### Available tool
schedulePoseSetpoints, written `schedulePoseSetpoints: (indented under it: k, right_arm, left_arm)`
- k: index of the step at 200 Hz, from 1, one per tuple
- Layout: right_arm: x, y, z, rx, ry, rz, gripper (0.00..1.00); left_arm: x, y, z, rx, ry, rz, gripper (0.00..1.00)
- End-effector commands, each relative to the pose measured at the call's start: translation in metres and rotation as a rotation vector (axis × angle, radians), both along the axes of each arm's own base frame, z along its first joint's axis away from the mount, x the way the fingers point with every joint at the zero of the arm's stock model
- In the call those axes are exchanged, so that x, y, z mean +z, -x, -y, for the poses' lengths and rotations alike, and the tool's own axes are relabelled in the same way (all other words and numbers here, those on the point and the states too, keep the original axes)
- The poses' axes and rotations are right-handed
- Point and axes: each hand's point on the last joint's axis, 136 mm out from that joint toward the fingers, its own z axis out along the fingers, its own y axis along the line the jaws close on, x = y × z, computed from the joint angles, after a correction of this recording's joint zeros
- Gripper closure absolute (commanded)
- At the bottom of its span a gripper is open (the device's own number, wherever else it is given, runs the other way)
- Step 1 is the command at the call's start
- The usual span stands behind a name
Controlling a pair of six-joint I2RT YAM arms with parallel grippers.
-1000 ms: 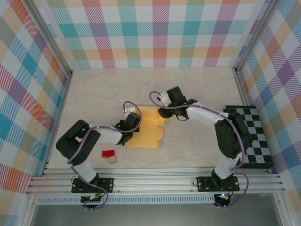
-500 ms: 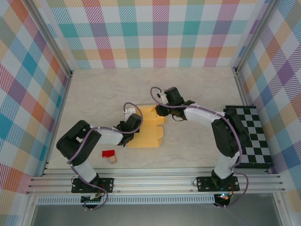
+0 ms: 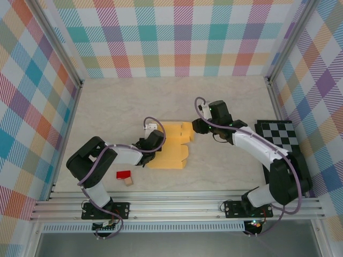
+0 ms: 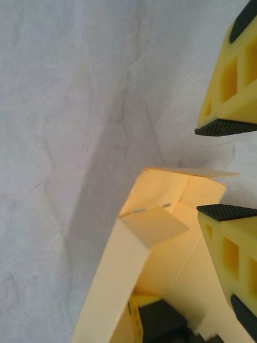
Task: Fold the paper box
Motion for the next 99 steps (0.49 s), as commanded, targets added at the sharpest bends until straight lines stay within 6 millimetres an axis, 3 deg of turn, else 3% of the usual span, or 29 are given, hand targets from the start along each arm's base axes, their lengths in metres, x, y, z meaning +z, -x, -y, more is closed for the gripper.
schedulePoseSetpoints:
  k: [1,29,73,99]
  right_arm:
    - [-0.013,0.031,-0.004,-0.04,-0.012,-0.211,0.62]
    - [-0.03,0.044,-0.034,-0.044,-0.101,-0.316,0.64]
    - [-0.047,0.017,-0.053,-0.043,-0.128,-0.289,0.66]
    - [-0.067,0.001,-0.049,-0.063,-0.089,-0.288,0.66]
  left_arm:
    - [0.007,-0.007,0.003,0.038,0.019,0.029,0.88]
    - [0.008,-0.008,0.001,0.054,0.014,0.03,0.88]
    - [0.007,-0.005,0.0,0.044,0.014,0.024,0.88]
    - [0.007,-0.003,0.0,0.04,0.017,0.021,0.88]
